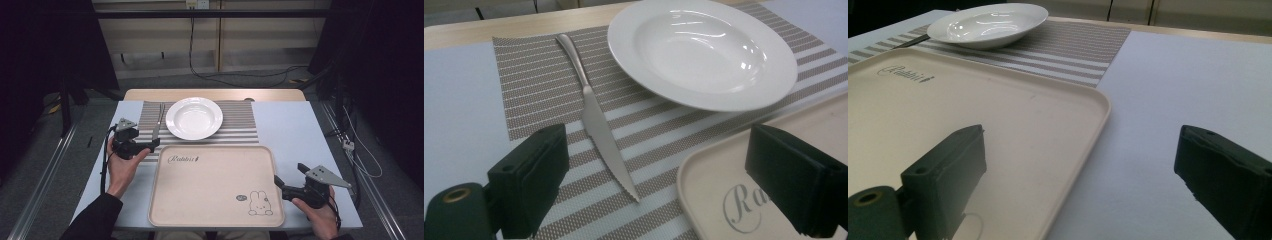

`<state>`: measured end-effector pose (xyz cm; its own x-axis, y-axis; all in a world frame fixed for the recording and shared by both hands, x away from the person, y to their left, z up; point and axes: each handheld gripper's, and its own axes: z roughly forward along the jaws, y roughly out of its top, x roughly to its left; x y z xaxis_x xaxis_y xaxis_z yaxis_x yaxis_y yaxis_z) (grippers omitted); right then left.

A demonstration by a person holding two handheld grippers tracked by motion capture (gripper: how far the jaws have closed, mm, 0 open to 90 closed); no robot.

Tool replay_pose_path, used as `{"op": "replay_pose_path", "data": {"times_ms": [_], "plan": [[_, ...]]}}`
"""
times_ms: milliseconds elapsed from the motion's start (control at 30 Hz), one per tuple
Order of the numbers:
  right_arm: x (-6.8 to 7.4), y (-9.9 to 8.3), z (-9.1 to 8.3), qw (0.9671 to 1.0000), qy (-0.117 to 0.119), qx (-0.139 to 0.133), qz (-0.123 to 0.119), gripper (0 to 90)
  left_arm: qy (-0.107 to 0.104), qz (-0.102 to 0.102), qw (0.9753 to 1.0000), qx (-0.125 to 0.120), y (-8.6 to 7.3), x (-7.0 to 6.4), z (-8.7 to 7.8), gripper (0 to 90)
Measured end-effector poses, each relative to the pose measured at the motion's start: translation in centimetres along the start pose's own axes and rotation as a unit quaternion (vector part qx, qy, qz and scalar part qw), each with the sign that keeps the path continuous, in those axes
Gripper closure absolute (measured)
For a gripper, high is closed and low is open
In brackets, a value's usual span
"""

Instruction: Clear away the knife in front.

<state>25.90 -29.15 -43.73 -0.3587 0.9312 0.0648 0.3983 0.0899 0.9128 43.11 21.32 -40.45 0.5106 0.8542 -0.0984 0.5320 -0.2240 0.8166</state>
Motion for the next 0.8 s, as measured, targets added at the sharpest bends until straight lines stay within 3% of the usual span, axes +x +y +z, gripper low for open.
{"op": "replay_pose_path", "data": {"times_ms": [133,400,800], "plan": [[0.1,0.0,0.1,1.0,0.002,0.001,-0.001,6.2,0.0,-0.005,0.9999,0.01,0.6,0.6,0.3,10.1],[0.0,0.0,0.2,1.0,0.003,0.002,0.002,6.2,0.015,0.013,0.9994,0.029,2.3,1.1,1.1,11.5],[-0.1,-0.1,-0.1,1.0,0.001,0.0,0.004,6.1,0.032,0.002,0.9991,0.029,4.5,2.8,2.8,12.2]]}}
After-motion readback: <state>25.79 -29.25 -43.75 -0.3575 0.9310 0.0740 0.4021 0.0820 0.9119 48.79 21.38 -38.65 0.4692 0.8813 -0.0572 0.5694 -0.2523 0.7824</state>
